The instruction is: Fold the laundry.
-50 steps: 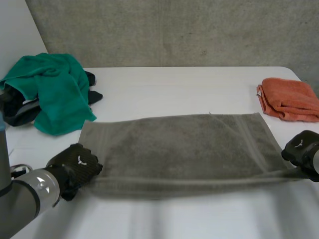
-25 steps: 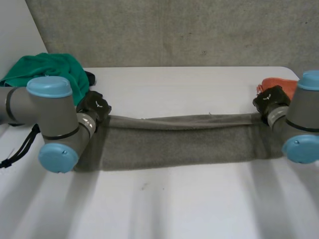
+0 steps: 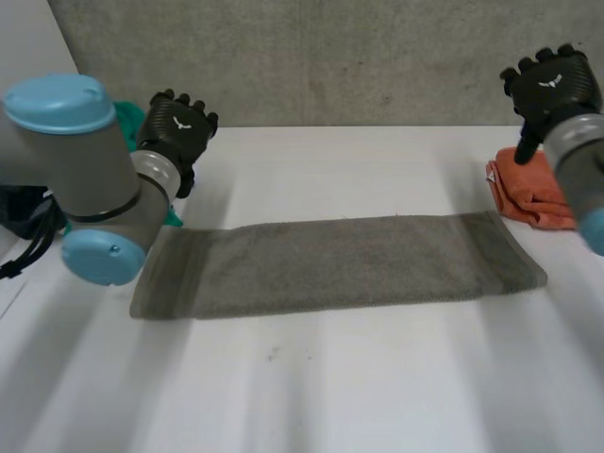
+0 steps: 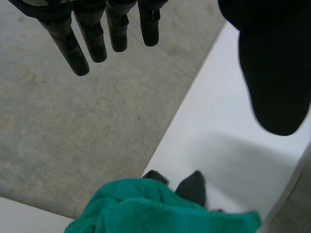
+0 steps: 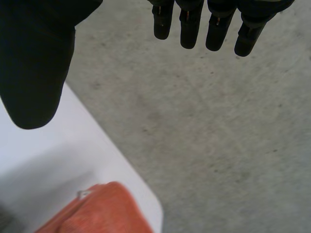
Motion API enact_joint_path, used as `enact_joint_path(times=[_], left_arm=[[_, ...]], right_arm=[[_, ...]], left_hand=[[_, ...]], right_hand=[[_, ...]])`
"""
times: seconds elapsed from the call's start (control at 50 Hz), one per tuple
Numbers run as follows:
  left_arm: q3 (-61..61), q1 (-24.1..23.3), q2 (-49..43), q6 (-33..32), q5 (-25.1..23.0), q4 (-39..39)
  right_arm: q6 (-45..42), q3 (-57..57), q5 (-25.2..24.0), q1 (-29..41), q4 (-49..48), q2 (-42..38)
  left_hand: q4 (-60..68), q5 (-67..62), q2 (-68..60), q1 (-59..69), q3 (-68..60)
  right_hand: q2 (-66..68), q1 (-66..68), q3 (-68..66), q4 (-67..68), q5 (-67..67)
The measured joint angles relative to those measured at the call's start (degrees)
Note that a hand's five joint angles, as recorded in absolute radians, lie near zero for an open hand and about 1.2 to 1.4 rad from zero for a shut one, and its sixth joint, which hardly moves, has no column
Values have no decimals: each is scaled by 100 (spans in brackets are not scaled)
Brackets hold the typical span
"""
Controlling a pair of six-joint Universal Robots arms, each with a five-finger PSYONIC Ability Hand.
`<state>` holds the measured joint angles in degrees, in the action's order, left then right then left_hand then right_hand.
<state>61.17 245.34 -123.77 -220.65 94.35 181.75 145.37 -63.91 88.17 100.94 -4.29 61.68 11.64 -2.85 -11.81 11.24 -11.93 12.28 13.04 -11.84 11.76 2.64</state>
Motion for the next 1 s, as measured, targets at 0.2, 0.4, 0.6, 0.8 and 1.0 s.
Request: enact_joint_path(times=[0.2,0.4,0.6,0.8,1.0], left_arm=[[1210,12,837,1127,-508,38],[1743,-2,863,1195,-779,342],[1796,-21,839,1257,-765,415],[1810,-29,840,1289,-761,414],[1914,-8,1033,1280,-763,408]], right_arm=[[357,-1422,-1223,-1026,1806,664],[416,-2662,-1815,-1558,716,344],[360,-2802,-2145,-1565,-85,-234],[161,-2688,-1899,-1671,-276,-481],[-567,-2719,-1457,-2767,-308,59]], left_hand=[[0,0,0,0,0],[0,0,0,0,0],[0,0,0,0,0],[0,0,0,0,0],[0,-1,0,0,0]], right_hand=[[1475,1426,-1505,1505,1455],[1844,1763,-1918,1913,1879],[1948,1861,-2011,2000,1964],[5518,5052,-5602,5656,5345],[5518,5052,-5614,5672,5345]])
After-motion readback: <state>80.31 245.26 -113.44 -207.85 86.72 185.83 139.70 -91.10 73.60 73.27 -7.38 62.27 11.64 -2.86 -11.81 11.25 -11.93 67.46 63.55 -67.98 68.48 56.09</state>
